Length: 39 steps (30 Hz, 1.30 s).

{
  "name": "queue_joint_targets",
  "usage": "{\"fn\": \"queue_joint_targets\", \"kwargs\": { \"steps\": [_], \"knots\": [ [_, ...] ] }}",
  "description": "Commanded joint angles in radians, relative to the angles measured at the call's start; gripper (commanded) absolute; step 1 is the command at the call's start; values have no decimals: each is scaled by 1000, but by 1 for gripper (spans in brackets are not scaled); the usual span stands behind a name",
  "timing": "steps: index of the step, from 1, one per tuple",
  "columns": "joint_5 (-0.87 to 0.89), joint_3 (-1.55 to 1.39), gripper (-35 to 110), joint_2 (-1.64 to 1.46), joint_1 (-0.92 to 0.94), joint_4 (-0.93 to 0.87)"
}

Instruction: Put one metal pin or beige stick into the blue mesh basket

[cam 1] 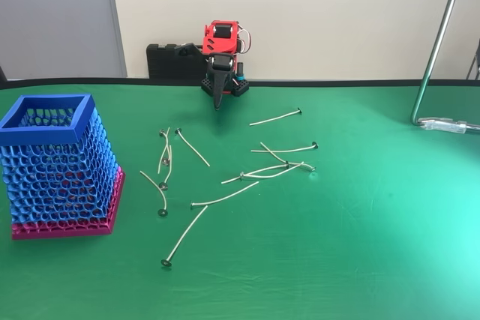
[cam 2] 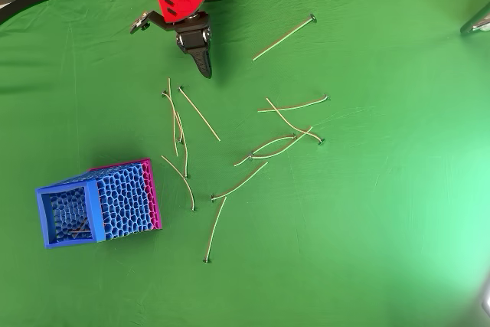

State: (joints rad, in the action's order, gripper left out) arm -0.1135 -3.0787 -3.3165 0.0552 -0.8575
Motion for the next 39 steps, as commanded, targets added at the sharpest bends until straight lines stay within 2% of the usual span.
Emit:
{"fn": "queue_joint_targets", "kwargs": {
  "steps": [1, 33, 39],
  "knots": [
    [-20, -5, 1, -9, -15, -12],
    [-17, -3, 1, -6, -38, -9],
    [-9, 130, 1, 77, -31, -57]
  ]
}}
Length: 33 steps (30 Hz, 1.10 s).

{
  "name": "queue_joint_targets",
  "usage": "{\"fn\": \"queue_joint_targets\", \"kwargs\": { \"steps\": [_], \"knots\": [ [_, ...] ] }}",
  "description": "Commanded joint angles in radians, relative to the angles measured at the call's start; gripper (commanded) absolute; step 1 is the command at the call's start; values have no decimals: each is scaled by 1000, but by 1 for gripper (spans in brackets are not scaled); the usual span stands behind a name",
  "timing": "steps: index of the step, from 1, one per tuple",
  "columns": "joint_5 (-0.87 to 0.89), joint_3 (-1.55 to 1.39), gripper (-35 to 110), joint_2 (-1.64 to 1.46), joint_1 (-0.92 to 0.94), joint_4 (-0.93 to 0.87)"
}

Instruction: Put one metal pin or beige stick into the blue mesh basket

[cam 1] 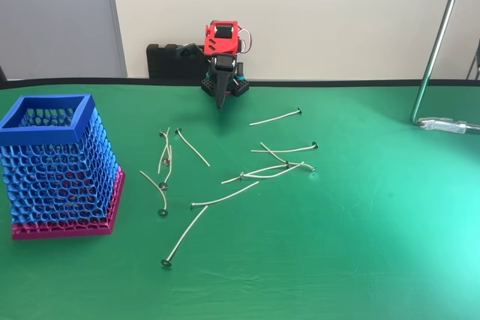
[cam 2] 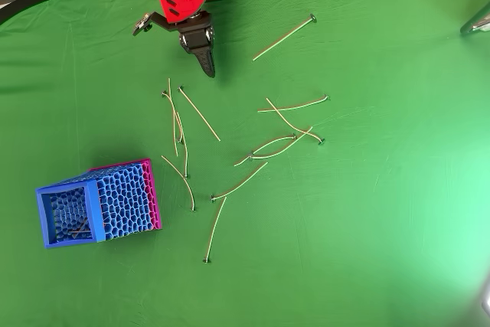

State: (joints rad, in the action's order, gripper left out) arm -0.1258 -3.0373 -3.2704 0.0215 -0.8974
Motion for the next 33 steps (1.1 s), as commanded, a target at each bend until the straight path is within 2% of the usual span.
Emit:
{"fn": "queue_joint_targets", "kwargs": {
  "steps": [1, 7, 14, 26, 33],
  "knots": [
    [0, 112, 1, 55, 3, -32],
    [0, 273, 1, 213, -14, -123],
    [-91, 532, 1, 402, -11, -252],
    [-365, 900, 1, 729, 48, -449],
    [-578, 985, 1, 913, 160, -460]
  ]
}}
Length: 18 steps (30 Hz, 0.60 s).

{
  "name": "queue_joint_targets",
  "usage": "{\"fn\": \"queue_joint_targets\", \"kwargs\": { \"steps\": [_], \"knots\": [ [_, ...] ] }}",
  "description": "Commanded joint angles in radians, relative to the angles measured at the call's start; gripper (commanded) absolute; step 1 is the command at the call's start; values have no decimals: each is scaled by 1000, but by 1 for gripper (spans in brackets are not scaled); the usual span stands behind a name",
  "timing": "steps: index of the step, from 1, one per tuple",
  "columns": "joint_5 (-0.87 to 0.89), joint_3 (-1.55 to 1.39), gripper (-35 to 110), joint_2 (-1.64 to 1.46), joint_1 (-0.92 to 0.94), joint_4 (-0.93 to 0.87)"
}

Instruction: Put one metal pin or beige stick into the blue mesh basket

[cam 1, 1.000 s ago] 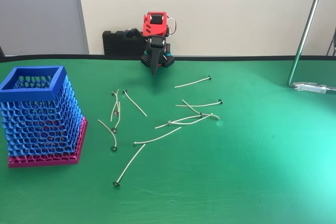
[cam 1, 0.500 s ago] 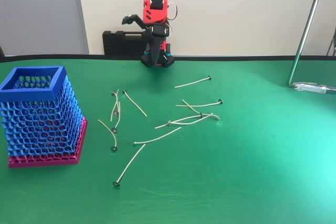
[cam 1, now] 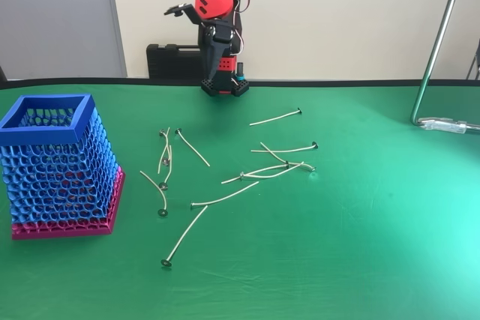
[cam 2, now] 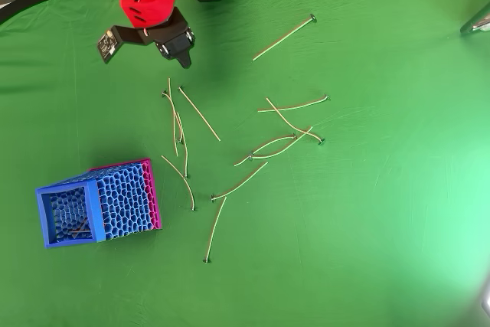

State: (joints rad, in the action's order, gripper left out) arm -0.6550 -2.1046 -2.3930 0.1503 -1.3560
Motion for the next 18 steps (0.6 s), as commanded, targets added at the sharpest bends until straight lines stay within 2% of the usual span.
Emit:
{"fn": "queue_joint_targets", "kwargs": {
  "steps": [1, 18],
  "knots": [
    [-69, 60, 1, 54, 43, -2],
    [-218, 215, 3, 448, 143, -2]
  ]
}}
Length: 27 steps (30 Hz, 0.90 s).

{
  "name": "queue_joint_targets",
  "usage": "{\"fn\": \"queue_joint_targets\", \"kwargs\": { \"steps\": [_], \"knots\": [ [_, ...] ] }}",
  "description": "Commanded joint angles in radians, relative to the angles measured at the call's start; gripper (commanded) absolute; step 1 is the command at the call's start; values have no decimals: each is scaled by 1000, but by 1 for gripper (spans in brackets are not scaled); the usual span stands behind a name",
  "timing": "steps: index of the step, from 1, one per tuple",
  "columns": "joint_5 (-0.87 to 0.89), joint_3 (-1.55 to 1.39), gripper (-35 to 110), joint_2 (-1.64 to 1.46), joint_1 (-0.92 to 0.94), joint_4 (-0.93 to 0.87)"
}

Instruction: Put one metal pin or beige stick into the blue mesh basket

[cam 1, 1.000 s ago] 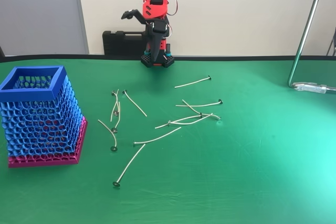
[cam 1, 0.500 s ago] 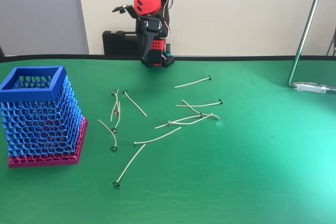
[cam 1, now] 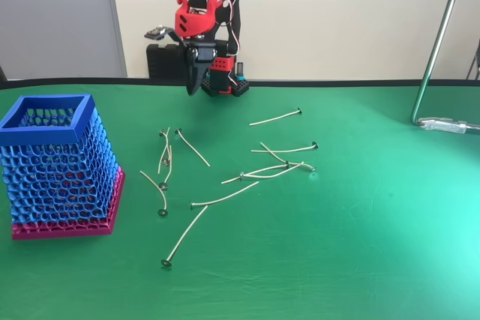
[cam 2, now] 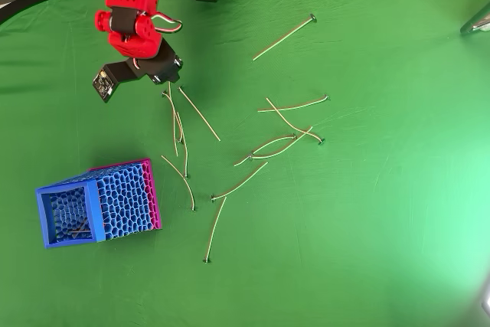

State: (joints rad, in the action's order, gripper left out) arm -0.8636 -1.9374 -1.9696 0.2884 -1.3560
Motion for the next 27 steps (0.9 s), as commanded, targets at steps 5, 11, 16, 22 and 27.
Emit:
{"fn": "queue_joint_targets", "kwargs": {
  "steps": [5, 11, 16, 22, 27],
  "knots": [
    [3, 97, 5, 144, 14, 9],
    [49, 216, 6, 290, 32, 6],
    [74, 307, 6, 402, 35, -35],
    [92, 394, 8, 509, 46, -106],
    [89, 426, 12, 554, 61, -109]
  ]
}}
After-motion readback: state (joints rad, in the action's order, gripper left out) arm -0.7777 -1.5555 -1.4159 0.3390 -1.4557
